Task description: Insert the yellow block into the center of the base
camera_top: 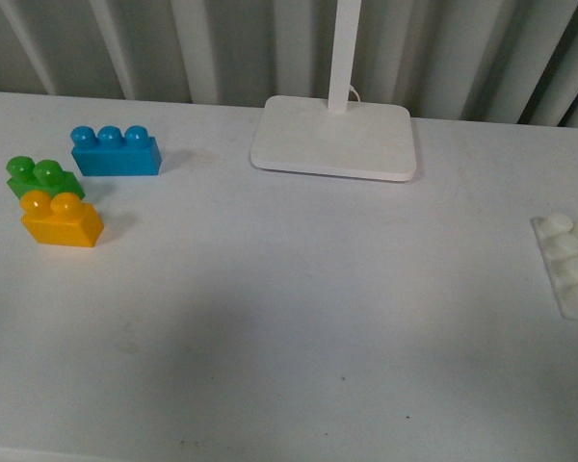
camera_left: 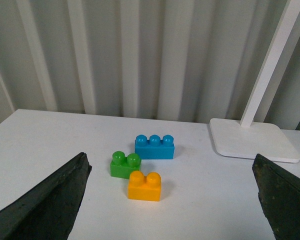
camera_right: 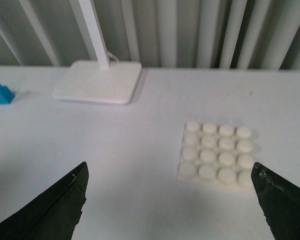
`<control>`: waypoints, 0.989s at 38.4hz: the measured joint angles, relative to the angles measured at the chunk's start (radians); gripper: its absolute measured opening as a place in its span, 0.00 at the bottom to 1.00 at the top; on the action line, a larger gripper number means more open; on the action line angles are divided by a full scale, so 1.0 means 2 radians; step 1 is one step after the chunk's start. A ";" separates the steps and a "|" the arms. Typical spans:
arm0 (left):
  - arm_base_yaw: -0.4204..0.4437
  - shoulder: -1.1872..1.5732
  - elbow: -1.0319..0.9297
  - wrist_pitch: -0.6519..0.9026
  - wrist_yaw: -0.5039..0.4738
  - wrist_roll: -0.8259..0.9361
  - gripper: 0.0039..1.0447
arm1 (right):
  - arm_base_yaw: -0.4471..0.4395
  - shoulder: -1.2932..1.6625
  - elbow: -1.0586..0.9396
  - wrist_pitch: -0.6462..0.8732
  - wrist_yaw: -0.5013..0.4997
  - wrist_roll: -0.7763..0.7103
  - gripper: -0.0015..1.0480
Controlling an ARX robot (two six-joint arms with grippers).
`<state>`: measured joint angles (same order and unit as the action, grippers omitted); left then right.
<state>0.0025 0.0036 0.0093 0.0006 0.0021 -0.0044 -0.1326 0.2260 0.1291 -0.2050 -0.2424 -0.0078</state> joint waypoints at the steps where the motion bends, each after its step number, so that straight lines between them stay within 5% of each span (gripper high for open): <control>1: 0.000 0.000 0.000 0.000 0.000 0.000 0.94 | -0.043 0.076 0.024 0.017 -0.041 -0.009 0.91; 6: 0.000 0.000 0.000 0.000 -0.001 0.000 0.94 | -0.157 0.367 0.118 0.193 -0.088 -0.059 0.91; 9: 0.000 0.000 0.000 0.000 -0.001 0.000 0.94 | -0.170 0.513 0.170 0.234 -0.091 -0.077 0.91; 15: 0.000 0.000 0.000 0.000 -0.001 0.000 0.94 | -0.157 0.723 0.238 0.248 -0.074 -0.089 0.91; 25: 0.000 0.000 0.000 0.000 -0.001 0.000 0.94 | -0.109 0.828 0.308 0.249 -0.042 -0.087 0.91; 38: 0.000 0.000 0.000 0.000 -0.001 0.000 0.94 | -0.099 0.895 0.343 0.231 -0.006 -0.076 0.91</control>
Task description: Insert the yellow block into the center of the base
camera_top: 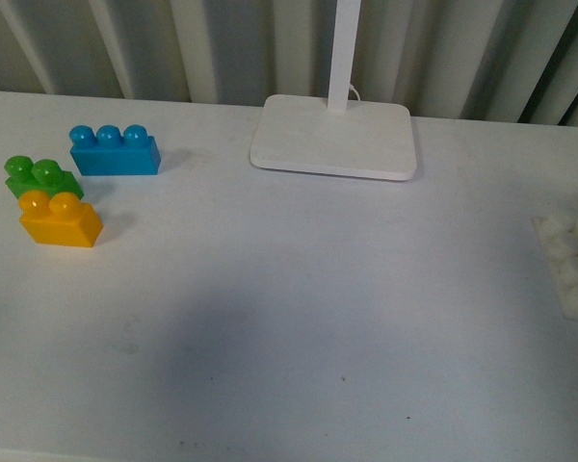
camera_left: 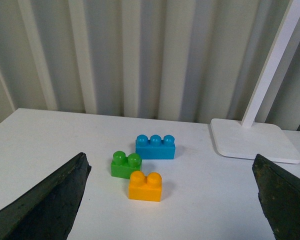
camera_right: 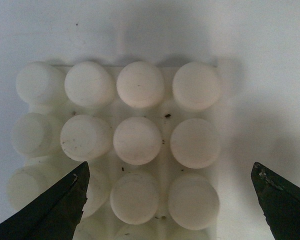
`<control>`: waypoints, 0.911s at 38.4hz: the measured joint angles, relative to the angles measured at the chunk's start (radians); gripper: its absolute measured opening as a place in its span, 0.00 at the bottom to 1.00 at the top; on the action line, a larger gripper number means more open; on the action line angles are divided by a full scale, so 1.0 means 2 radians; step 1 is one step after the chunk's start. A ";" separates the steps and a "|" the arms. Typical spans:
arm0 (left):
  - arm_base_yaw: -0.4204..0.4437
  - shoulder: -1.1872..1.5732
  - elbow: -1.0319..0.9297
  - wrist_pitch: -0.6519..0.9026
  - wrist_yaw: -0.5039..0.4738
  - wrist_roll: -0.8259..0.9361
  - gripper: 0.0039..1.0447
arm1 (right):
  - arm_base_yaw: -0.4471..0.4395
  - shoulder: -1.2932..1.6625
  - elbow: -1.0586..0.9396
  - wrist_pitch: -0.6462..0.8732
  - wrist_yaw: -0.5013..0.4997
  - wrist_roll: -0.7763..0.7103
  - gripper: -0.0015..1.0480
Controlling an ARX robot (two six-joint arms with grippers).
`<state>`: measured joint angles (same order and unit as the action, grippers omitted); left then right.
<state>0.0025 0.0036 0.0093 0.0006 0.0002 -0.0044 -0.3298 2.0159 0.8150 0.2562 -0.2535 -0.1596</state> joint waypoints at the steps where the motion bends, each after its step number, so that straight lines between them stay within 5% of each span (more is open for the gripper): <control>1: 0.000 0.000 0.000 0.000 0.000 0.000 0.94 | 0.002 0.003 0.002 -0.002 -0.002 0.002 0.91; 21: 0.000 0.000 0.000 0.000 0.000 0.000 0.94 | 0.068 0.011 -0.011 -0.014 0.020 0.019 0.91; 35: 0.000 0.000 0.000 0.000 0.000 0.000 0.94 | 0.193 0.010 -0.008 -0.020 0.067 0.097 0.91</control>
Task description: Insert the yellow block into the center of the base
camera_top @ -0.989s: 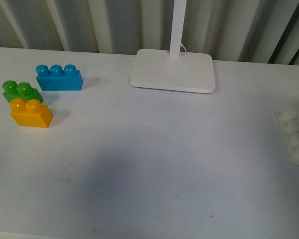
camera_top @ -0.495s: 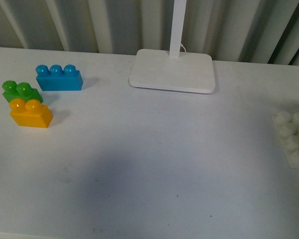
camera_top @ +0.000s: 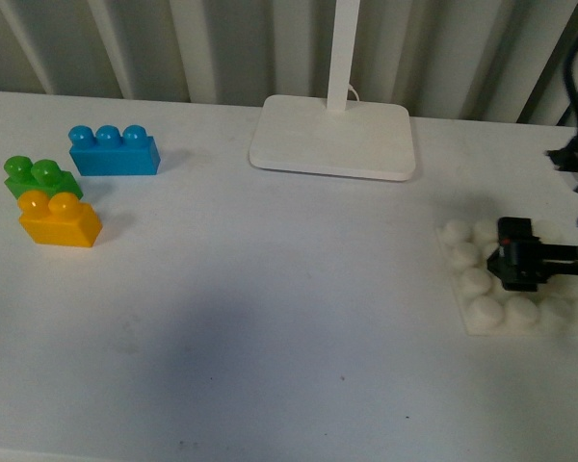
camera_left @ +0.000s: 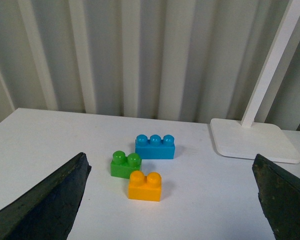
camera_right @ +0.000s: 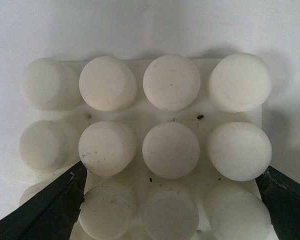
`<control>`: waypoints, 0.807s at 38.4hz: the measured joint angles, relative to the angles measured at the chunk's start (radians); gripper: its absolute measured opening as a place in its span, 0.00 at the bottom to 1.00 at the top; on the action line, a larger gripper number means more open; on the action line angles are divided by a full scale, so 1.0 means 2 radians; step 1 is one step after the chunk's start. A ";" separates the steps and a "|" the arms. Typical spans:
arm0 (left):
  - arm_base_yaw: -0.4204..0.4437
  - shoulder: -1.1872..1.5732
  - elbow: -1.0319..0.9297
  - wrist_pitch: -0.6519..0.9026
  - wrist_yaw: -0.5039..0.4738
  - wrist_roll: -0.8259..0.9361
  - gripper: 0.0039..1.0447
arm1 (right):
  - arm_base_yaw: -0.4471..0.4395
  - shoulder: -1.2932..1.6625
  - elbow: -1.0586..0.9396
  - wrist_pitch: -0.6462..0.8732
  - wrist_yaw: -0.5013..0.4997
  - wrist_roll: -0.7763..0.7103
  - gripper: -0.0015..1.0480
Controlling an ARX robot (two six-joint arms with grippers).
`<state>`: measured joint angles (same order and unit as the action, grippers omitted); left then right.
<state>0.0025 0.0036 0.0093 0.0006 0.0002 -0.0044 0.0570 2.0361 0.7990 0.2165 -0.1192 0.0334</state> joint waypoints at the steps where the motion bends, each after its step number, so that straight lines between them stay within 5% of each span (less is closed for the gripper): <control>1: 0.000 0.000 0.000 0.000 0.000 0.000 0.94 | 0.014 0.002 0.005 -0.001 0.007 0.011 0.91; 11: 0.000 0.000 0.000 0.000 0.000 0.000 0.94 | 0.121 0.034 0.066 -0.030 0.039 0.088 0.91; 31: 0.000 0.000 0.000 0.000 0.000 0.000 0.94 | 0.259 0.115 0.227 -0.095 0.060 0.204 0.91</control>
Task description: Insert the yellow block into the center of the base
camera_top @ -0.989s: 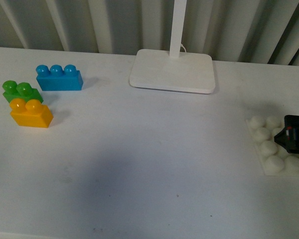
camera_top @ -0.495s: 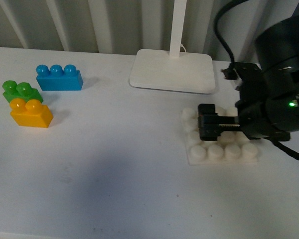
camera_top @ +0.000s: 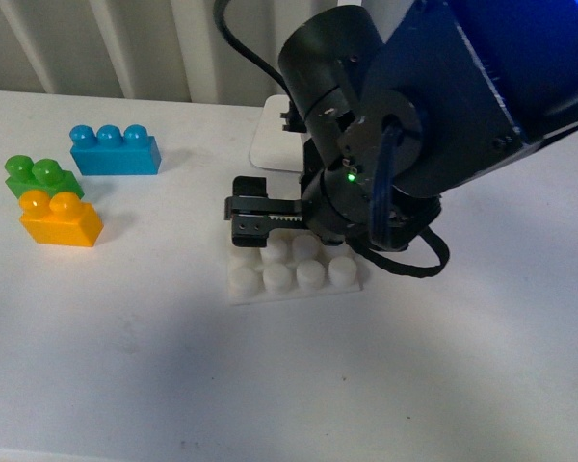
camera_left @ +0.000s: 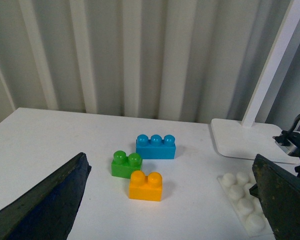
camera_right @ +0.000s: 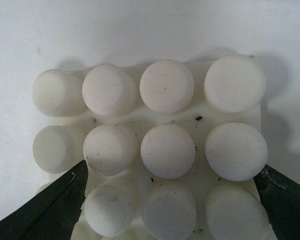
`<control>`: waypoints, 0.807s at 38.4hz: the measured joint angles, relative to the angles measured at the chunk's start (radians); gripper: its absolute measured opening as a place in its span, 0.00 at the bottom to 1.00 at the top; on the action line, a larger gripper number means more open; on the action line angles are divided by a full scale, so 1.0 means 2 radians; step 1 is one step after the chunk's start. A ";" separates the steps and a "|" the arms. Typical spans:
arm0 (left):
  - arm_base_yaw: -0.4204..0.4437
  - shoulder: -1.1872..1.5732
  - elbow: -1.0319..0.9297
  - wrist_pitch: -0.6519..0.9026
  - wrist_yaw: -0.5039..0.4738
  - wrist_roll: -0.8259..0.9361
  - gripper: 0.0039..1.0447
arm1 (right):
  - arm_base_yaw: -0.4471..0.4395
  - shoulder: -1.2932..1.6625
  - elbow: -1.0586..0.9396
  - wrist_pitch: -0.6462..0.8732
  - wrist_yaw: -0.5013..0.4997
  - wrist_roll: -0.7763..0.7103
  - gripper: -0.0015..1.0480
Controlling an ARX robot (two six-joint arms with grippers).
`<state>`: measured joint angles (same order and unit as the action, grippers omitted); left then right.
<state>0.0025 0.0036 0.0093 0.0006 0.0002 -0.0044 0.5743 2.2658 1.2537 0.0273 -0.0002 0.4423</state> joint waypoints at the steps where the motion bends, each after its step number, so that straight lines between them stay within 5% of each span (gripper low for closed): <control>1: 0.000 0.000 0.000 0.000 0.000 0.000 0.94 | 0.002 0.002 0.005 -0.002 0.000 0.002 0.91; 31: 0.000 0.000 0.000 0.000 0.000 0.000 0.94 | 0.041 0.044 0.091 -0.024 -0.012 0.075 0.91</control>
<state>0.0025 0.0036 0.0097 0.0006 0.0002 -0.0044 0.6571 2.3535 1.4353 -0.0216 -0.0242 0.5930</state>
